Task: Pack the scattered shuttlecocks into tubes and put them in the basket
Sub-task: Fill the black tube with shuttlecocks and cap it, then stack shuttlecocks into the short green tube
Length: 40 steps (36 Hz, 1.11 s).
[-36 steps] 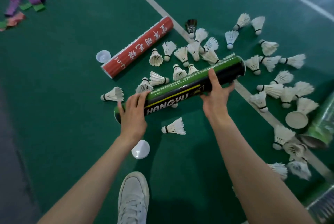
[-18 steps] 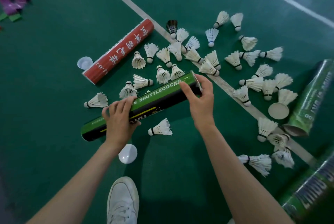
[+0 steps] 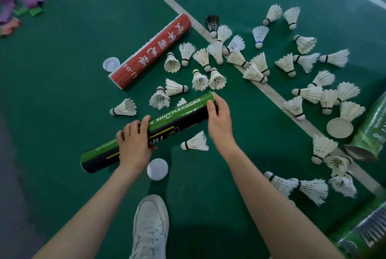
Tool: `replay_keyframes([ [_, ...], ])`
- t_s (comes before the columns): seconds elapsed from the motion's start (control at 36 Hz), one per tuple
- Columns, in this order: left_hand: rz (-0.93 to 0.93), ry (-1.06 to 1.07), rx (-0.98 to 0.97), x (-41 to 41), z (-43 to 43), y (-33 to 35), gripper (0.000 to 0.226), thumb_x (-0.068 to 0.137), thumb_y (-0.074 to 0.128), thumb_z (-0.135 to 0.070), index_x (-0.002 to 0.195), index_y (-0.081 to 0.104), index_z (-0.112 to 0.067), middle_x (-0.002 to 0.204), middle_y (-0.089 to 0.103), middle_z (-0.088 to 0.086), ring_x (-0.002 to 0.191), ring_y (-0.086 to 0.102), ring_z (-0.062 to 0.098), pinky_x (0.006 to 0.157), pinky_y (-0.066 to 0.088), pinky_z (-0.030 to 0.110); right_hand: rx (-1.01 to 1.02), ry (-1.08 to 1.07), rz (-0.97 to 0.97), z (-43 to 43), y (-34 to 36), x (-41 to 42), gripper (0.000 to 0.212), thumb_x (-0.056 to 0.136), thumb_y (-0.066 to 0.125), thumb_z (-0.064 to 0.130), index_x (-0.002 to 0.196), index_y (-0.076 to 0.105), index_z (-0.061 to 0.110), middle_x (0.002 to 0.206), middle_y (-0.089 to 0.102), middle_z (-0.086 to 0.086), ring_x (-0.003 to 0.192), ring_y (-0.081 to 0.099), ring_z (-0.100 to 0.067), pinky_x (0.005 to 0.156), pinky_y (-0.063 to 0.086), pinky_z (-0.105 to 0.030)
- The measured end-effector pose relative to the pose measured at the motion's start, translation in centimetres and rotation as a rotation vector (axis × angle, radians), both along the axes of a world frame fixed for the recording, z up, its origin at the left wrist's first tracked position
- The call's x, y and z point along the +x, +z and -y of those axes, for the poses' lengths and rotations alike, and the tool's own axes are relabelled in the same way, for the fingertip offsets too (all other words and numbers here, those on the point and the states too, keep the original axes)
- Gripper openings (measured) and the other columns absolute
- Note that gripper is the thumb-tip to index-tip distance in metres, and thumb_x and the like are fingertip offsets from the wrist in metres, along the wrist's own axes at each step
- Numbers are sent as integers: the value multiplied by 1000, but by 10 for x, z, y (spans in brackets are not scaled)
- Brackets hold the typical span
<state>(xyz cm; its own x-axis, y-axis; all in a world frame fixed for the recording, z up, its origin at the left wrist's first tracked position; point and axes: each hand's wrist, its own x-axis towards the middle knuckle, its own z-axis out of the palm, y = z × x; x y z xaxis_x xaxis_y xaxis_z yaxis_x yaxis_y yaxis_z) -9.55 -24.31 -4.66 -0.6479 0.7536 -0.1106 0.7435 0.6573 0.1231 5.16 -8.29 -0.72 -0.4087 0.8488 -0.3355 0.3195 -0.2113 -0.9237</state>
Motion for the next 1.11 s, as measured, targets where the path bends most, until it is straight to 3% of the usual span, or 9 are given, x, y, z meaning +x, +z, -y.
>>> replay_keyframes([
  [0.08, 37, 112, -38, -9, 16, 3, 84, 74, 76, -35, 141, 28, -14, 129, 46, 11, 120, 38, 31, 98, 27, 45, -97, 183, 87, 6, -10, -13, 66, 98, 48, 30, 152, 9, 32, 159, 12, 7, 138, 27, -10, 115, 24, -37],
  [0.22, 98, 333, -18, -34, 38, 12, 85, 77, 72, -45, 141, 25, -13, 130, 47, 18, 118, 43, 38, 97, 32, 52, 156, 483, 467, 21, -48, -18, 55, 96, 51, 29, 146, 33, 15, 153, 25, -7, 143, 14, -24, 115, 17, -37],
  [0.36, 233, 608, 82, -55, 51, 11, 90, 81, 62, -55, 145, 19, -9, 143, 33, 18, 127, 37, 39, 99, 33, 56, 316, 698, 749, 33, -75, -10, 58, 93, 54, 34, 145, 32, 17, 155, 17, -13, 145, 2, -30, 117, 14, -47],
  [0.42, 281, 682, 110, -63, 52, 6, 92, 82, 59, -57, 146, 16, -8, 146, 29, 18, 129, 35, 38, 101, 33, 57, 376, 799, 805, 36, -76, -11, 61, 92, 58, 34, 145, 32, 20, 156, 15, -12, 146, 1, -31, 118, 13, -46],
  [0.5, 333, 753, 105, -71, 50, 0, 92, 86, 53, -57, 150, 4, -12, 151, 23, 17, 133, 32, 38, 103, 29, 57, 424, 877, 826, 39, -77, -12, 58, 91, 59, 20, 143, 35, 17, 156, 14, -12, 144, 2, -32, 116, 14, -41],
  [0.64, 445, 896, 172, -88, 43, -7, 84, 92, 48, -50, 150, -1, -15, 153, 14, 17, 133, 30, 41, 104, 26, 55, 439, 785, 797, 38, -80, -11, 45, 91, 50, 3, 135, 45, 8, 151, 24, -16, 141, 12, -30, 110, 26, -38],
  [0.78, 521, 814, 111, -93, 40, -11, 91, 88, 61, -40, 151, -1, -16, 155, 8, 14, 140, 16, 34, 109, 24, 53, 511, 775, 826, 39, -81, -12, 40, 91, 50, 8, 131, 48, 8, 148, 30, -15, 139, 18, -30, 106, 30, -38],
  [0.89, 591, 782, 184, -84, 41, -15, 93, 88, 63, -35, 151, -5, -20, 156, 6, 15, 141, 14, 34, 110, 25, 47, 574, 772, 859, 38, -81, -11, 40, 91, 51, 12, 131, 50, 10, 146, 34, -14, 139, 22, -30, 107, 29, -39],
  [1.11, 213, 428, 49, -56, 31, -17, 76, 86, 63, -36, 146, 23, -12, 154, 7, 17, 143, 0, 33, 115, -2, 52, 576, 754, 869, 32, -77, -5, 52, 89, 59, 22, 138, 41, 17, 148, 30, -11, 142, 16, -28, 114, 19, -43],
])
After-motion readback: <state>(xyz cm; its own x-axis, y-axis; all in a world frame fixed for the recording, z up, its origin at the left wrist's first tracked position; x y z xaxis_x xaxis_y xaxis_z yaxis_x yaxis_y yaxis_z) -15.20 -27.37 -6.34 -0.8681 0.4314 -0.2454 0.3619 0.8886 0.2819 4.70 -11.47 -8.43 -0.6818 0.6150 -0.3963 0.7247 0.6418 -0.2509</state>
